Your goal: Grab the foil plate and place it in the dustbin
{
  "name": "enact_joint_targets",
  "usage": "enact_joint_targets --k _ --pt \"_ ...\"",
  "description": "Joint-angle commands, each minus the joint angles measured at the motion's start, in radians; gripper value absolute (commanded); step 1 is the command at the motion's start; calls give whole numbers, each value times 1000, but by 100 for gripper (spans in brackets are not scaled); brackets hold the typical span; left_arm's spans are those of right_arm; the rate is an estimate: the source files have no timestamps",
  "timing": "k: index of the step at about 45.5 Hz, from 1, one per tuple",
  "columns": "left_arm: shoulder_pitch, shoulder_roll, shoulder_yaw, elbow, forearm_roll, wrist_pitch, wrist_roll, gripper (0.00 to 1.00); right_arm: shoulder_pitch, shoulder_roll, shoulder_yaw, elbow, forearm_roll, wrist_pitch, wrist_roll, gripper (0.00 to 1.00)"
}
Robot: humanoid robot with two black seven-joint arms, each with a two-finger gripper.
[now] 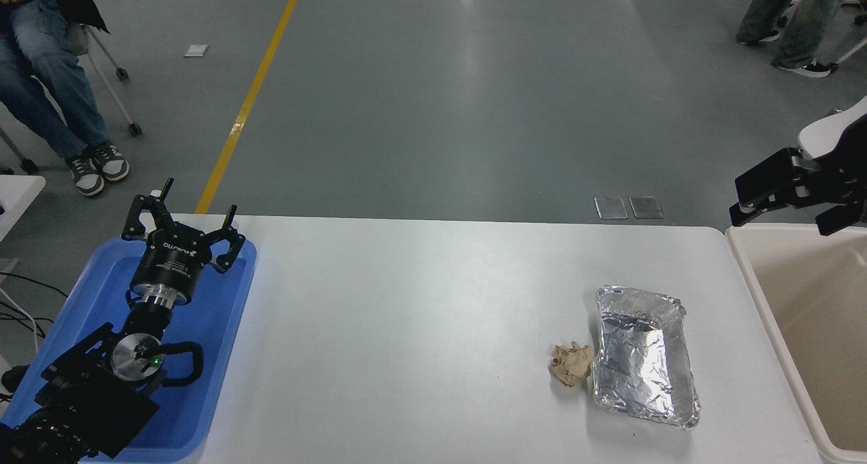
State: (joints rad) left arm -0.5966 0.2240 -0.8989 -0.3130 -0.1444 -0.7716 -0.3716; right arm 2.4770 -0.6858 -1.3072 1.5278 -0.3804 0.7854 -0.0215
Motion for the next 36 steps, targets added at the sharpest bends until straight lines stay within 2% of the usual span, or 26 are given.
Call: enact_joint_targets --k 1,36 --pt "0 0 0 0 0 0 0 100 -4 0 0 0 0 0 0 100" --pt "0 0 0 0 0 0 -1 100 -21 5 0 -9 -14 0 0 100"
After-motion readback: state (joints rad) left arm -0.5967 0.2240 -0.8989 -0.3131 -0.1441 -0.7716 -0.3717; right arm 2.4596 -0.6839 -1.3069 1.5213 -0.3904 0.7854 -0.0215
